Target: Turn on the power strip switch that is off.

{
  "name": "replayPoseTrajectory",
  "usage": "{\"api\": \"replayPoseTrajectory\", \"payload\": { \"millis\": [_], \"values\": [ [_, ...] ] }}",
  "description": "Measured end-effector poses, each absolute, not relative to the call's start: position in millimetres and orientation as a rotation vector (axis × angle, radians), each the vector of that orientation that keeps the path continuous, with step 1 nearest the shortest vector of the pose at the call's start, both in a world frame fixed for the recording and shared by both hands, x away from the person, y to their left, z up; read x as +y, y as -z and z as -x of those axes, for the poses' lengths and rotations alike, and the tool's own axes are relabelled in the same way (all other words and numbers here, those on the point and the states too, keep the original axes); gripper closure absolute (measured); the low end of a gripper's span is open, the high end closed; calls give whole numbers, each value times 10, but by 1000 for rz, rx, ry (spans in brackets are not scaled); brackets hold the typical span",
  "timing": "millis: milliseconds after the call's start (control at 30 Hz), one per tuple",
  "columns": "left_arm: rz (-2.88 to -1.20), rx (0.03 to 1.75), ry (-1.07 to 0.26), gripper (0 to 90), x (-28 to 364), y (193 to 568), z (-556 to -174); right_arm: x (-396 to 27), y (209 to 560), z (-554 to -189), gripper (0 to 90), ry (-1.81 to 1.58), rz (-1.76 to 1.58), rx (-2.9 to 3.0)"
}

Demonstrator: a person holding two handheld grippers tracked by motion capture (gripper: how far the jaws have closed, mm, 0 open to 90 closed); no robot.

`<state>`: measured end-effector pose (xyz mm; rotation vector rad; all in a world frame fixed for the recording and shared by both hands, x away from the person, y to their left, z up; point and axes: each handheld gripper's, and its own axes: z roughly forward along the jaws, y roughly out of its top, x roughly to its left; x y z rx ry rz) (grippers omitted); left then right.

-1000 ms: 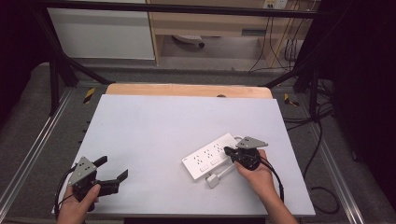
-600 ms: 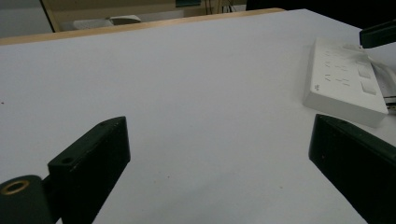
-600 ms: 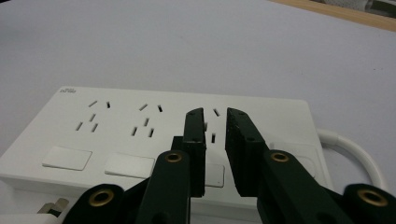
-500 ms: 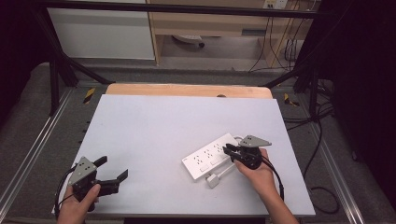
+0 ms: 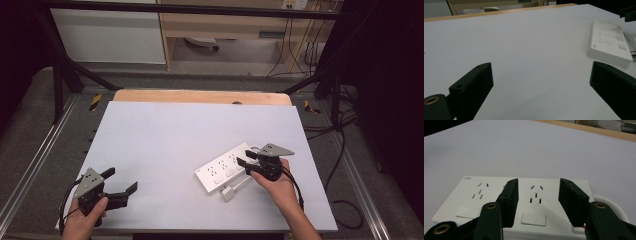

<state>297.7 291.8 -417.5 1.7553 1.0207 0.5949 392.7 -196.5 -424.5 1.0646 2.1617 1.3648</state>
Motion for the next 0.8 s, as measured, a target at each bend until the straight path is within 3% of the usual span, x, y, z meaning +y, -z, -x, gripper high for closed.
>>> {"api": "replayPoseTrajectory", "payload": {
  "millis": [467,800],
  "values": [
    [-1755,1032,-585,50,2921,4191,-2989,-1913,4179,-3896,73,-1373,-1071,2122],
    [-1755,1038,-591,50,2926,4191,-2988,-1972,3917,-3792,46,-1440,-1035,2053]
  ]
}}
